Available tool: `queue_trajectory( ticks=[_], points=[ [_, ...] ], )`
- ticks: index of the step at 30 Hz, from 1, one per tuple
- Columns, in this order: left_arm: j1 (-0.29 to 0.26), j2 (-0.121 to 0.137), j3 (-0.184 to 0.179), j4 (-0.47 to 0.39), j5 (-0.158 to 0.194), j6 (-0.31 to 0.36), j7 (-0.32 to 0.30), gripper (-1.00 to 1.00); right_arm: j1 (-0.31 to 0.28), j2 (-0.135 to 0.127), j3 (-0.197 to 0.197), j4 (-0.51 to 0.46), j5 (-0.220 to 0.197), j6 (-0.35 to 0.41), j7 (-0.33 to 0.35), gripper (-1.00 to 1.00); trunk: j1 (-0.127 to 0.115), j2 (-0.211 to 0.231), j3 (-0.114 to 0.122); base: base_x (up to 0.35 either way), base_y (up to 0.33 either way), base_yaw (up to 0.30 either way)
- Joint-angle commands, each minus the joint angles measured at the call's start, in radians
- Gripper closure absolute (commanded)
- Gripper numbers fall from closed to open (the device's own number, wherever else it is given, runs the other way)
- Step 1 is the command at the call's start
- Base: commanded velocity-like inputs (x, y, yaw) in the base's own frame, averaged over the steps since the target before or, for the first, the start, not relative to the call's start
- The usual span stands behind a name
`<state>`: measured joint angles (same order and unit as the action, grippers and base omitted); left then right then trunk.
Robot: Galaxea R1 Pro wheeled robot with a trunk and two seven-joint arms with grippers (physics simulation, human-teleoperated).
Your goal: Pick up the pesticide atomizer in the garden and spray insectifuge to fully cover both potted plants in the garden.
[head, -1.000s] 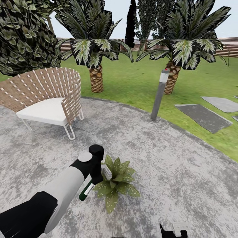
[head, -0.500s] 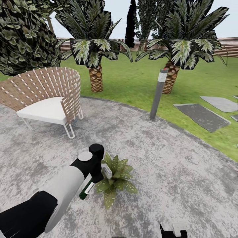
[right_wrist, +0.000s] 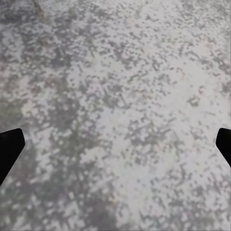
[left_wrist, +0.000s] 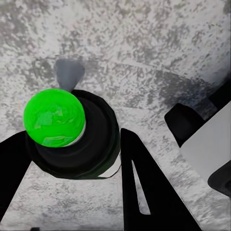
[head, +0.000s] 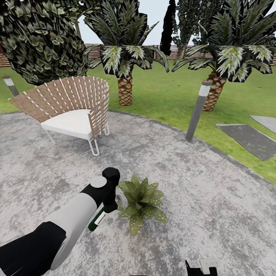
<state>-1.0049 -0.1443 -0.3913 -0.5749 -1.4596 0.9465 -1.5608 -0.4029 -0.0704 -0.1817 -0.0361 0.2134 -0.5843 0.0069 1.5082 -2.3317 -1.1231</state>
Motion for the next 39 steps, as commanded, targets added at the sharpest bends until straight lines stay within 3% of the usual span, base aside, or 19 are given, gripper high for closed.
queue_trajectory(
  ticks=[1,8,30,32,36,39],
  points=[
    [0.002,0.0,-0.003,-0.001,-0.016,0.011,-0.01,1.0,-0.001,0.0,-0.008,0.001,0.009,-0.003,0.001,-1.0,0.0,0.0,-0.001,0.0,0.0,0.021],
    [0.01,0.02,0.009,0.02,-0.024,0.012,-0.01,1.0,-0.001,0.0,-0.008,0.001,0.009,-0.003,0.001,-1.0,0.0,0.0,-0.001,-0.005,-0.027,0.003],
    [0.011,0.028,0.014,0.007,-0.016,0.012,-0.01,1.0,-0.001,0.0,-0.008,0.001,0.011,-0.003,0.003,-1.0,0.0,0.0,-0.001,-0.208,-0.171,0.0],
    [0.027,0.03,0.02,0.004,0.006,0.012,-0.01,1.0,-0.001,0.0,-0.008,0.001,0.011,-0.003,0.002,-1.0,0.0,0.0,-0.001,-0.292,-0.006,0.0],
    [0.108,0.031,0.058,-0.041,0.116,-0.001,0.003,1.0,-0.001,0.0,-0.008,0.001,0.011,-0.003,0.002,-1.0,0.0,0.0,-0.001,-0.109,-0.001,0.0],
    [0.167,0.031,0.066,-0.079,0.223,-0.038,0.121,1.0,-0.001,0.0,-0.008,0.001,0.011,-0.003,0.002,-1.0,0.0,0.0,-0.001,-0.015,0.0,0.0]
  ],
)
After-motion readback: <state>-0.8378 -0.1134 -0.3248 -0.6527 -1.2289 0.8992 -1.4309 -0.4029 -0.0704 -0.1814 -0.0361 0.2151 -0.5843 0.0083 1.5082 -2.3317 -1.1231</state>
